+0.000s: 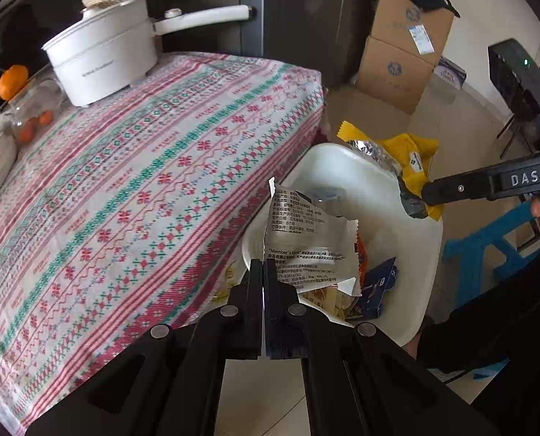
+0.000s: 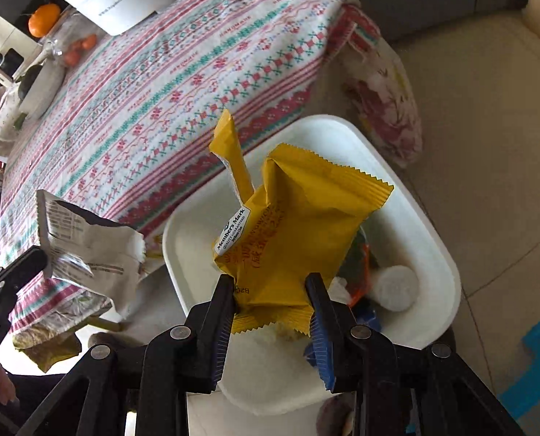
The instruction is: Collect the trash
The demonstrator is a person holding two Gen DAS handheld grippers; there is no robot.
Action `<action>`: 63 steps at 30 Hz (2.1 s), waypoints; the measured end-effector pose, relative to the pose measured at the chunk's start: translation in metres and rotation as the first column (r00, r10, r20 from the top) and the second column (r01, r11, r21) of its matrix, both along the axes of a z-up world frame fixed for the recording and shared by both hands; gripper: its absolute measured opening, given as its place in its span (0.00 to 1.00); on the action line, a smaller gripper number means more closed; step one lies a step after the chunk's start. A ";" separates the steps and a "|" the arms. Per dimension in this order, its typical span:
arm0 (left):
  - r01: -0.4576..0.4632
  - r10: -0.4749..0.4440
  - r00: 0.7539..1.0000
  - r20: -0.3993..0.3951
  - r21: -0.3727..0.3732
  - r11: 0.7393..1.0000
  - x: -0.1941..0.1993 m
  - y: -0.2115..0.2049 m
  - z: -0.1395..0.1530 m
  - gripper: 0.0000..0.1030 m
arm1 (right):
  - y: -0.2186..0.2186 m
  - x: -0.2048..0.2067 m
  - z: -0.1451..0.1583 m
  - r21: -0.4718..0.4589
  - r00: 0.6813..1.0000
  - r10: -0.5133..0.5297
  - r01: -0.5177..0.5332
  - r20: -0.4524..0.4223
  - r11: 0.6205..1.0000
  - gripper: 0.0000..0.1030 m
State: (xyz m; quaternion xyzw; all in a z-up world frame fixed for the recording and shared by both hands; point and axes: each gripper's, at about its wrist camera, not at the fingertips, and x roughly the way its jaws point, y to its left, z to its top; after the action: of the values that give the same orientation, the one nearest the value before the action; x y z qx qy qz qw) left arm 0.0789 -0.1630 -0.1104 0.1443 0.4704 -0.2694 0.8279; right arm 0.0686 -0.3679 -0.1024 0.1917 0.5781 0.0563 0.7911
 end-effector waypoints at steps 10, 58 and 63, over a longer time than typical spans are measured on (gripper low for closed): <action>0.026 -0.026 1.000 -0.011 0.057 0.998 0.013 -0.022 -0.026 0.01 | -0.016 -0.007 -0.009 -0.010 1.000 -0.019 0.018 -0.023 1.000 0.35; -0.454 0.475 0.851 0.223 -0.143 0.880 -0.118 0.116 0.087 1.00 | 0.104 -0.122 0.100 -0.354 0.879 0.035 0.155 0.476 0.922 0.94; -0.452 0.475 0.852 0.220 -0.152 0.879 -0.119 0.118 0.087 1.00 | 0.114 -0.119 0.100 -0.383 0.877 0.065 0.141 0.477 0.913 0.94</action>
State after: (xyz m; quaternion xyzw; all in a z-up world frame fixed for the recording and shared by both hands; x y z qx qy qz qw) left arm -0.0403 -0.0449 -0.0232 0.0201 0.3697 -0.0634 0.9268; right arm -0.0503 -0.2541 -0.0021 0.0147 0.3590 -0.0354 0.9325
